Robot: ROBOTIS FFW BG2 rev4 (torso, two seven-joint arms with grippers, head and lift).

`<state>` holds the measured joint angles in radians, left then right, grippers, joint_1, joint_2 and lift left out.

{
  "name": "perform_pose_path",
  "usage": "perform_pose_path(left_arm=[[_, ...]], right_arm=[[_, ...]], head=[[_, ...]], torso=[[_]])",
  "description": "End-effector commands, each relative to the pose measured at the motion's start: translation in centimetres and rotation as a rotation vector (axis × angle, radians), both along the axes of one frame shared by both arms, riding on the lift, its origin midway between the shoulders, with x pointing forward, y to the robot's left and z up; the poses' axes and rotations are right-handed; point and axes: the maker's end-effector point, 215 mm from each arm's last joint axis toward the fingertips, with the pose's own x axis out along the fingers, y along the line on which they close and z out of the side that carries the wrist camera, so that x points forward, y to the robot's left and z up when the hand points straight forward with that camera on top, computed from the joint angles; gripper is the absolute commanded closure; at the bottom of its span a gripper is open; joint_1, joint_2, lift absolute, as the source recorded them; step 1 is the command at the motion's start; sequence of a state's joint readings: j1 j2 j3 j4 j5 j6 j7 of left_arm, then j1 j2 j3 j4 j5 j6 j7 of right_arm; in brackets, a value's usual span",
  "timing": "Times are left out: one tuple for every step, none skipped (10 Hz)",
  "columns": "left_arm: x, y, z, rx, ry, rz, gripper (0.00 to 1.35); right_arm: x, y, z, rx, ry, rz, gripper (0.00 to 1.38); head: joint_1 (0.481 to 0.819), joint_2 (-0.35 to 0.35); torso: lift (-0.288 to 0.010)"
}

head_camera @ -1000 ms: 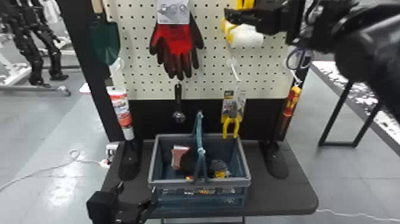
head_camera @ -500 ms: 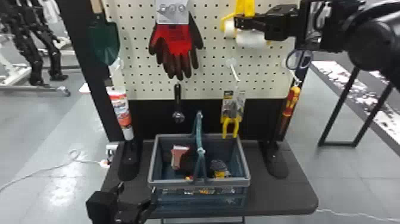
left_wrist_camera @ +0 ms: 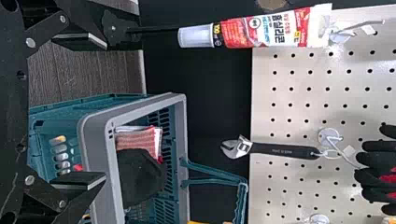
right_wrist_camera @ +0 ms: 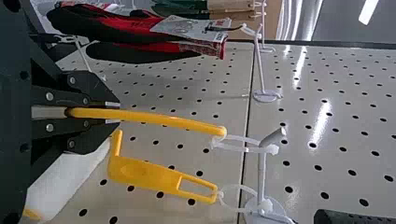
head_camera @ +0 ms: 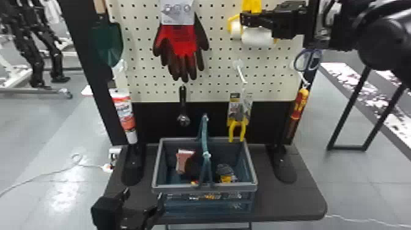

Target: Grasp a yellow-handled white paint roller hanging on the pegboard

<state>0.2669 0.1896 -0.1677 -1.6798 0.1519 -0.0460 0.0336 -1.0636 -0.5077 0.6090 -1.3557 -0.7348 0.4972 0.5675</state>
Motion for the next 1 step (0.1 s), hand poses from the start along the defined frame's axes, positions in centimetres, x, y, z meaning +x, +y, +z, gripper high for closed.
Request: perform_pose_path(left_arm=[[0.01,0.01,0.00,-0.001,0.000,0.001,0.30]], right_arm=[[-0.01,0.01,-0.13,0.000,0.002,0.000,1.27]], head=[[0.549,0.000]], torso=[[-0.100]])
